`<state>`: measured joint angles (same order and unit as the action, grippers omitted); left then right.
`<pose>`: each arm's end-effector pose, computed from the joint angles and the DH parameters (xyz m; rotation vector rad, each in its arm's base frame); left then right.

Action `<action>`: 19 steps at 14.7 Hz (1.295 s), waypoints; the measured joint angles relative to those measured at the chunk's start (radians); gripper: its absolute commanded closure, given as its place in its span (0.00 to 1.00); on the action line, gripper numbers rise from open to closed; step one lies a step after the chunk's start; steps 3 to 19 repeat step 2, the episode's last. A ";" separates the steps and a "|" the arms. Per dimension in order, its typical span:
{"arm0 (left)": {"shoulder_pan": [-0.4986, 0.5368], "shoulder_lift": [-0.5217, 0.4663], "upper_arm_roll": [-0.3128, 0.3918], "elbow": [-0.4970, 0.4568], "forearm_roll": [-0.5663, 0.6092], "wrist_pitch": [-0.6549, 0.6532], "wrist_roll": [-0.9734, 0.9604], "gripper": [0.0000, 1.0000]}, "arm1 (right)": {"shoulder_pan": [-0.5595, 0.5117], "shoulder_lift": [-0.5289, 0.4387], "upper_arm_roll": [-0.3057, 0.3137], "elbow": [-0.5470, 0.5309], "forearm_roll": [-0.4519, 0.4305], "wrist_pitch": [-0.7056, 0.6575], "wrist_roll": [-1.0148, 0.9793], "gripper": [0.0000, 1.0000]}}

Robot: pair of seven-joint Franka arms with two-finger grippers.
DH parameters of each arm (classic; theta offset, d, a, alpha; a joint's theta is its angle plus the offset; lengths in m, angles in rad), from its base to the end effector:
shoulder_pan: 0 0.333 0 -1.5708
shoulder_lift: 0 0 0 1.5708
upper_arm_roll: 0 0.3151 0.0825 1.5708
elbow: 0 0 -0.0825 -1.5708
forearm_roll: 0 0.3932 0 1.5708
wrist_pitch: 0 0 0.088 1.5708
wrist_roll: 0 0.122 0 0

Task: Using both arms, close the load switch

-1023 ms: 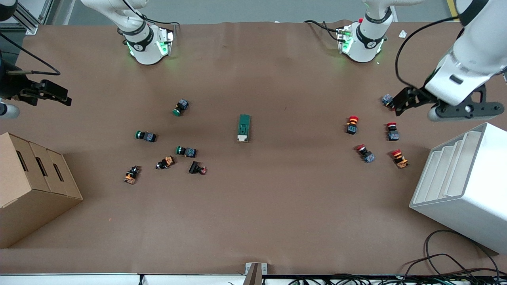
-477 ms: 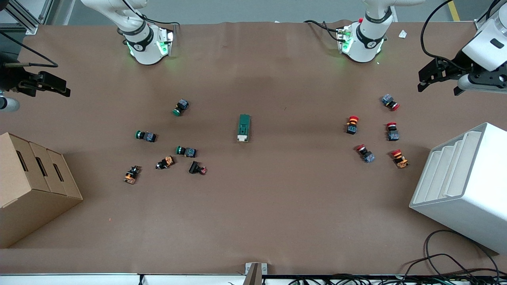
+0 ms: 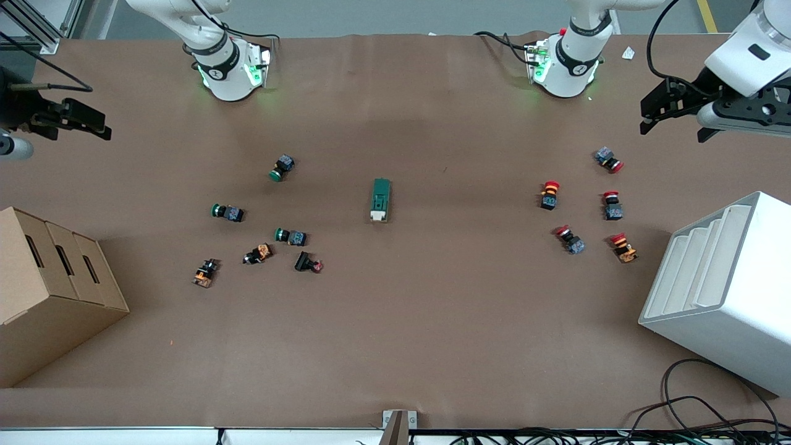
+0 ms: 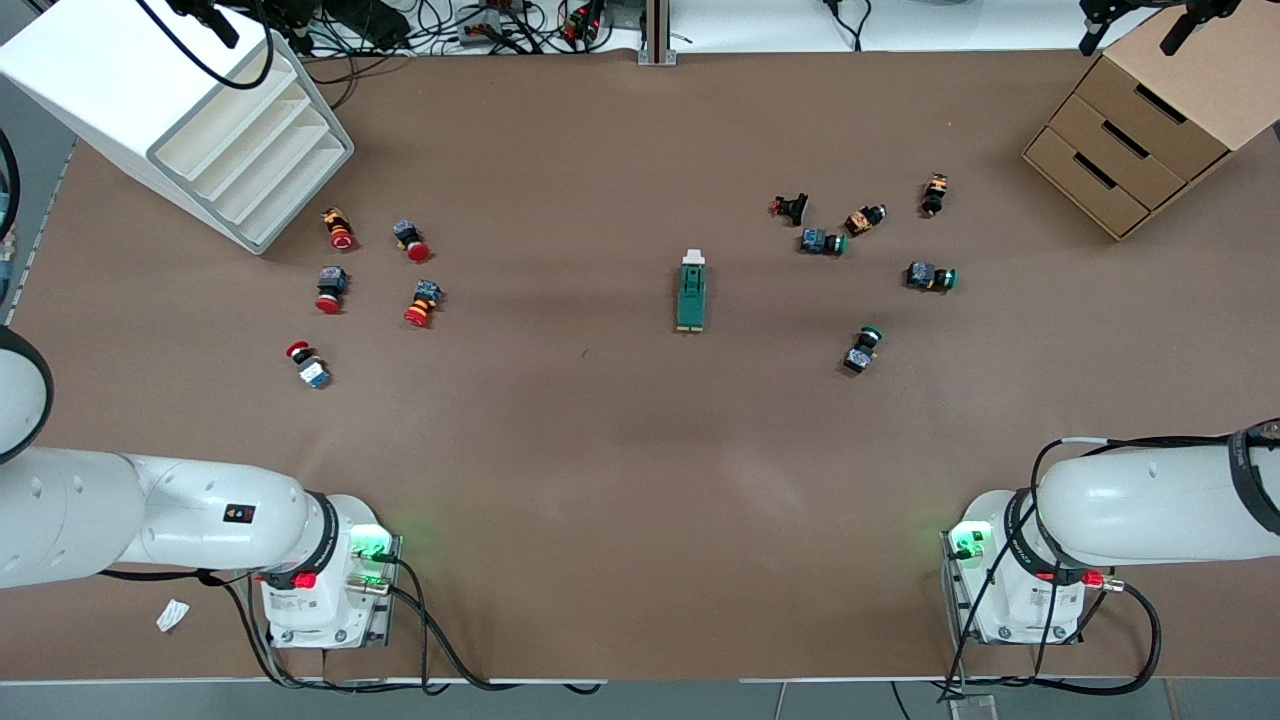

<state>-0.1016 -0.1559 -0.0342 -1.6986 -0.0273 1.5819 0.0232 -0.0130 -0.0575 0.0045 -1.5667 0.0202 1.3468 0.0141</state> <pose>0.5107 -0.0745 0.6321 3.1071 -0.2474 0.0589 0.5188 -0.0015 0.6243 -3.1119 0.0307 0.2533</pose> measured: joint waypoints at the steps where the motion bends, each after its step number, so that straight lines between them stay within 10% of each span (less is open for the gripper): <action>1: 0.003 0.003 0.002 0.004 0.000 -0.008 0.000 0.00 | 0.000 -0.019 0.000 -0.020 0.000 0.012 0.000 0.00; 19: 0.004 0.006 0.003 0.009 0.001 -0.015 0.000 0.00 | 0.000 -0.036 0.001 -0.040 0.000 0.026 0.000 0.00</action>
